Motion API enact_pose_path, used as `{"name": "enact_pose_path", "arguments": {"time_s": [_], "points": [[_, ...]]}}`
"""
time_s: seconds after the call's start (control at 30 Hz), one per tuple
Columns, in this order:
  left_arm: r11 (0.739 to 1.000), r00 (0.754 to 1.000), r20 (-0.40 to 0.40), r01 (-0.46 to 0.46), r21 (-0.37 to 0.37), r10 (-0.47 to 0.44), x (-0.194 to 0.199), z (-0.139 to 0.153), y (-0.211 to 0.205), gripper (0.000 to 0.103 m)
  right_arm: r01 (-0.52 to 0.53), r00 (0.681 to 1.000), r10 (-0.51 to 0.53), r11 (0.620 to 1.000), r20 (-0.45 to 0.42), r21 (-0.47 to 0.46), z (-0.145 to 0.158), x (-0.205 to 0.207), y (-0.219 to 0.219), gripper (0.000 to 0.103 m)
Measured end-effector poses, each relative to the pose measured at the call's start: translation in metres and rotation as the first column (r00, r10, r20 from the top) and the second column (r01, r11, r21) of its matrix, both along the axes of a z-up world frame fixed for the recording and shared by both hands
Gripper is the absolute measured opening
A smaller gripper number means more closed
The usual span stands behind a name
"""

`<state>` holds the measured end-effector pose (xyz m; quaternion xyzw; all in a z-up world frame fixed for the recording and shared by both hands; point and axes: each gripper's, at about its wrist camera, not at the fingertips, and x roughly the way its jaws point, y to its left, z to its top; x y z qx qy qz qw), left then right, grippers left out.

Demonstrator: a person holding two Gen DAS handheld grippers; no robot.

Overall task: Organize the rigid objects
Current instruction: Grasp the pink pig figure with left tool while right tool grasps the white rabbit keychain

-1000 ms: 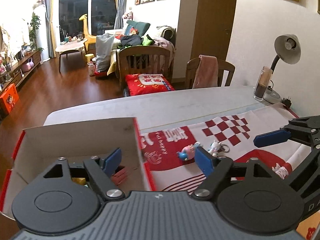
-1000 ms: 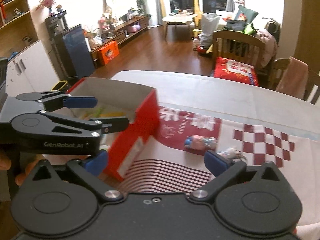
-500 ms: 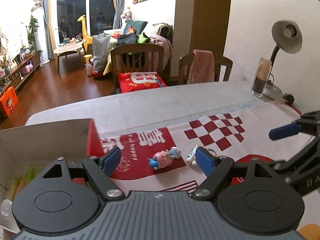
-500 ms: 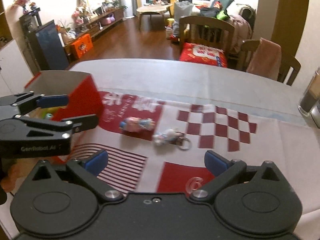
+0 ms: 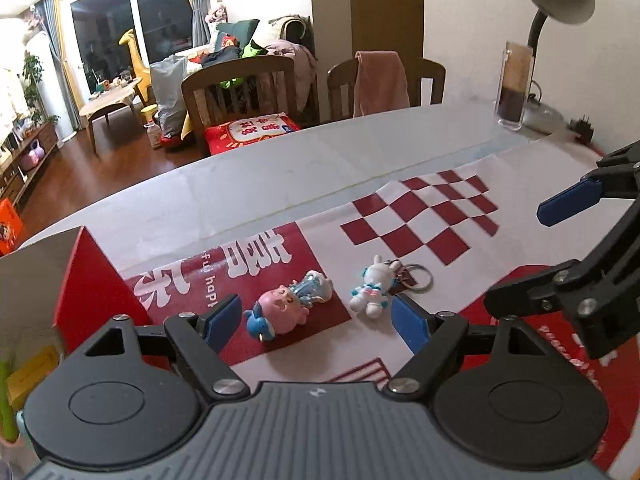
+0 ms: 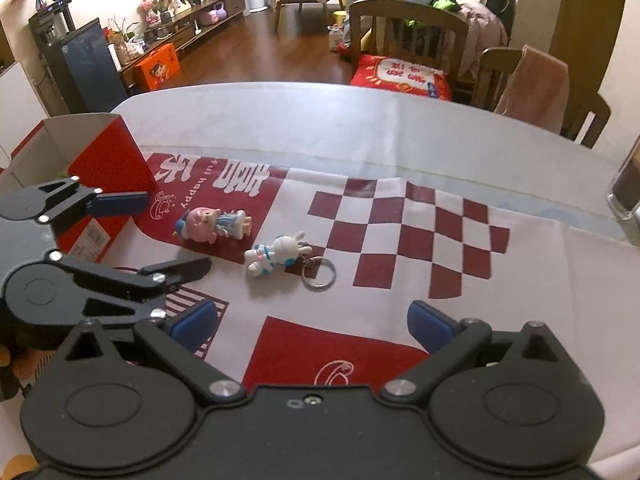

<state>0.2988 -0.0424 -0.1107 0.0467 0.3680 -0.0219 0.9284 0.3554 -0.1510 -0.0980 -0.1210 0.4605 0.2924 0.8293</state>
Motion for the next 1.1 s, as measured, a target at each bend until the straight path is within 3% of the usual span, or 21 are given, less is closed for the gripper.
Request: {"name": "enact_pose_path", "arguments": {"time_s": [0.2,0.5,0.8,0.93,1.1], "points": [[0.999,1.000,-0.020,-0.006,0.047,0.007,0.018,-0.019,0.007,0.082,0.021,1.000,-0.021,1.000,-0.021,0.008,-0.014,0.023,0.013,0.094],[0.997,0.998,-0.041,-0.047,0.053,0.049,0.036,-0.038,0.016,0.082,0.090,0.994,-0.089,0.996,-0.062,0.019,-0.025,0.049,0.042,0.087],[0.998,0.997,-0.045,-0.054,0.023,0.055,0.041,-0.048,0.022,0.082,0.087,0.993,-0.089,0.996,-0.083,-0.030,-0.044,0.049,0.063,0.070],[1.000,0.999,-0.041,-0.022,0.021,0.023,0.040,-0.051,0.020,0.082,0.092,0.990,-0.094,0.996,-0.107,-0.023,-0.047,0.050,0.064,0.056],[0.999,1.000,-0.029,0.009,0.041,-0.008,0.038,-0.050,0.015,0.071,0.095,0.987,-0.095,0.995,-0.130,-0.002,-0.049,0.048,0.066,0.050]]}}
